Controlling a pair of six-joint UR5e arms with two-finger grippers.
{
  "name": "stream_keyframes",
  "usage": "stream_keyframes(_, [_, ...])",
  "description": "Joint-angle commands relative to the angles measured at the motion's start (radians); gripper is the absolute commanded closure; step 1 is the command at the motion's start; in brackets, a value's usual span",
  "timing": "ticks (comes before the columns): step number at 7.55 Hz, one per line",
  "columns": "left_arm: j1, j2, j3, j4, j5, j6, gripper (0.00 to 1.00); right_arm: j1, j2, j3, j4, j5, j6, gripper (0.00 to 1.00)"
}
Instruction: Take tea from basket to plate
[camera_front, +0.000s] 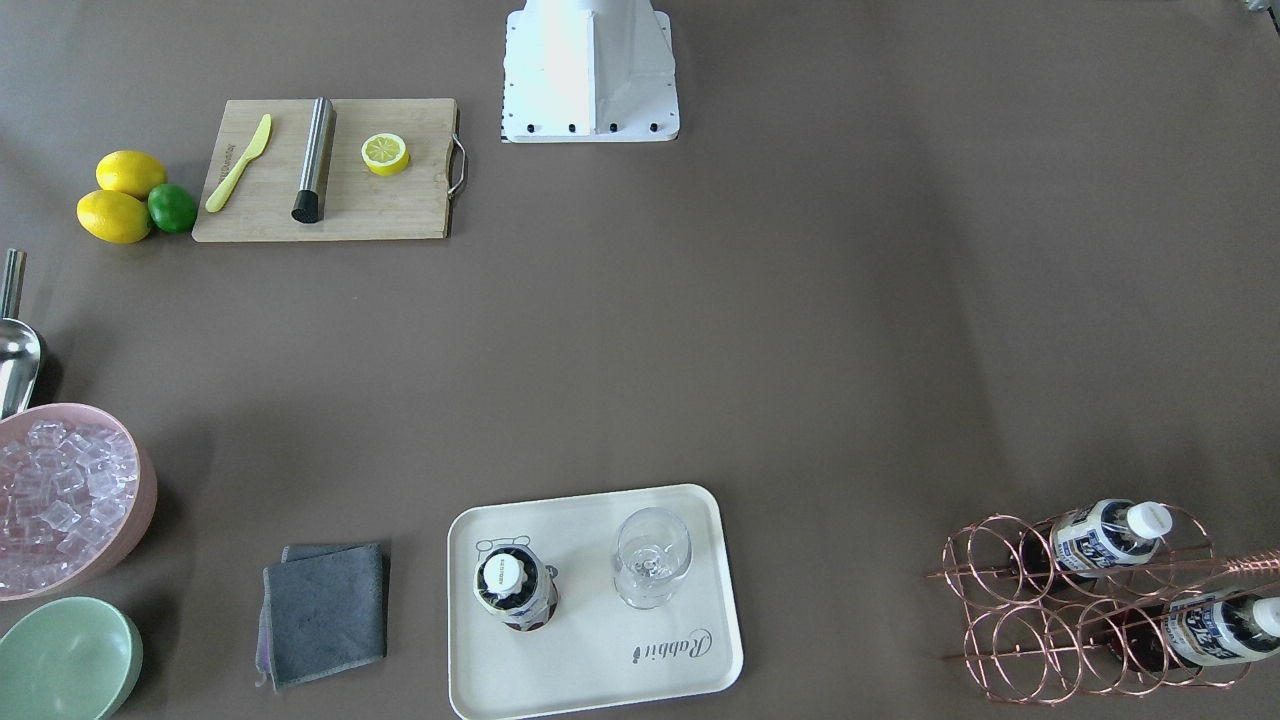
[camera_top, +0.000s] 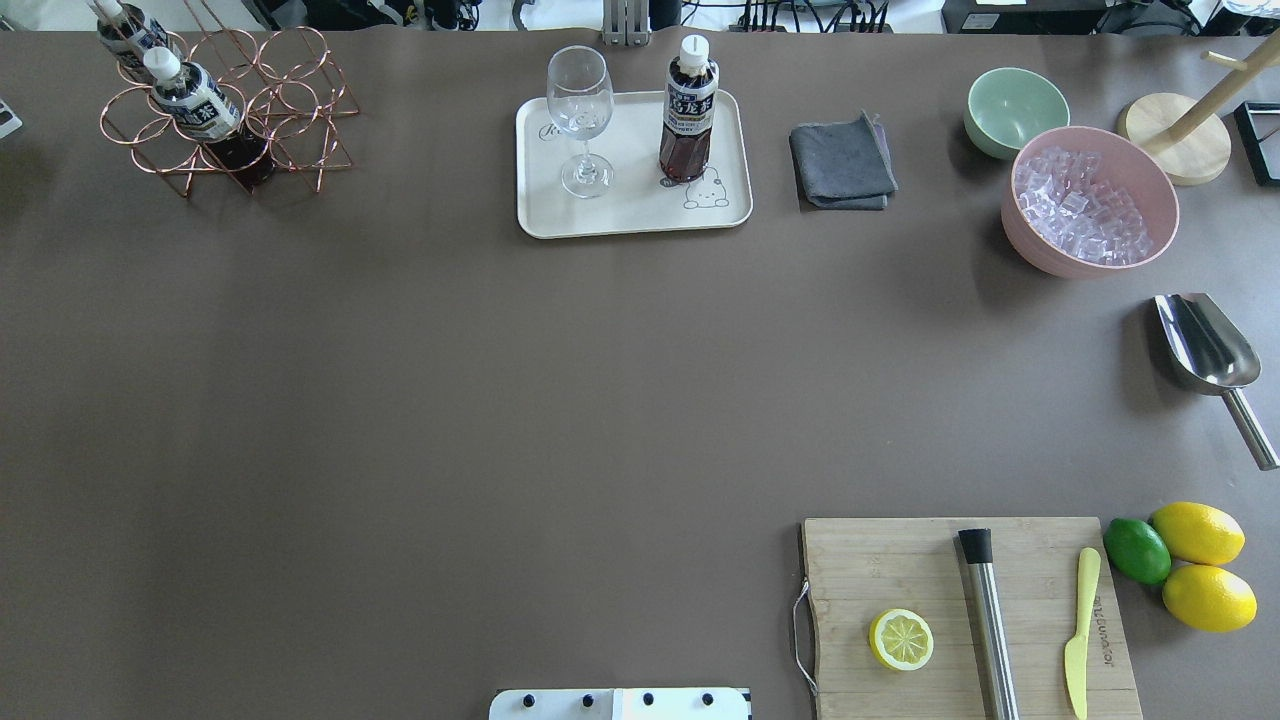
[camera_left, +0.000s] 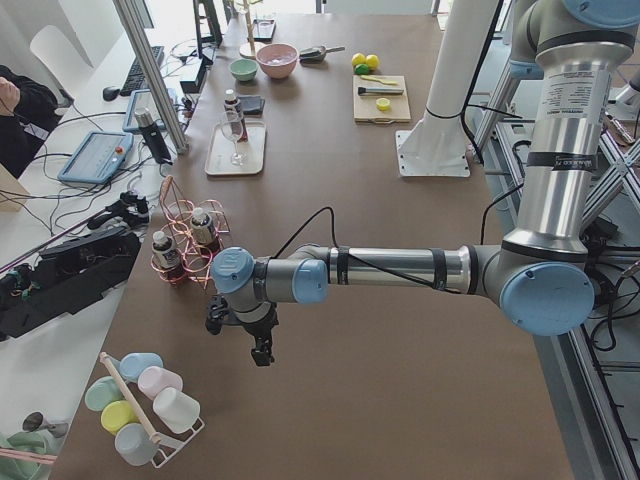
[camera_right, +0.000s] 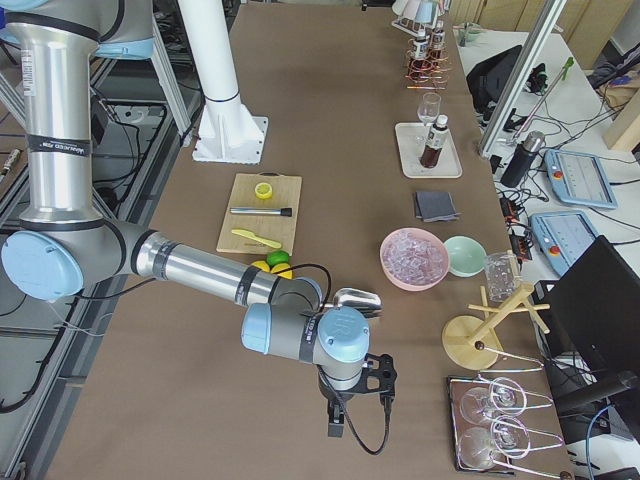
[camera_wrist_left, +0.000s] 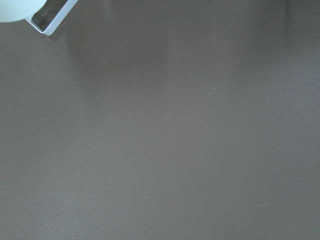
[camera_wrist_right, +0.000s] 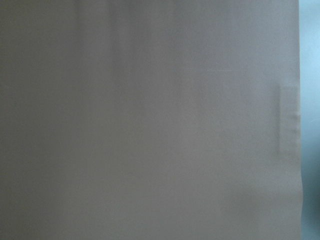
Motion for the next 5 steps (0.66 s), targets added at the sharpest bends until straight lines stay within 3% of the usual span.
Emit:
stream_keyframes(1, [-0.001, 0.001, 0.002, 0.0, 0.0, 0.001, 0.02, 0.001, -0.002, 0.001, -0.002, -0.005, -0.123, 0.0])
stream_keyframes(5, [-0.002, 0.001, 0.002, -0.002, -0.002, 0.001, 0.02, 0.02, -0.002, -0.002, -0.02, -0.027, -0.427, 0.0])
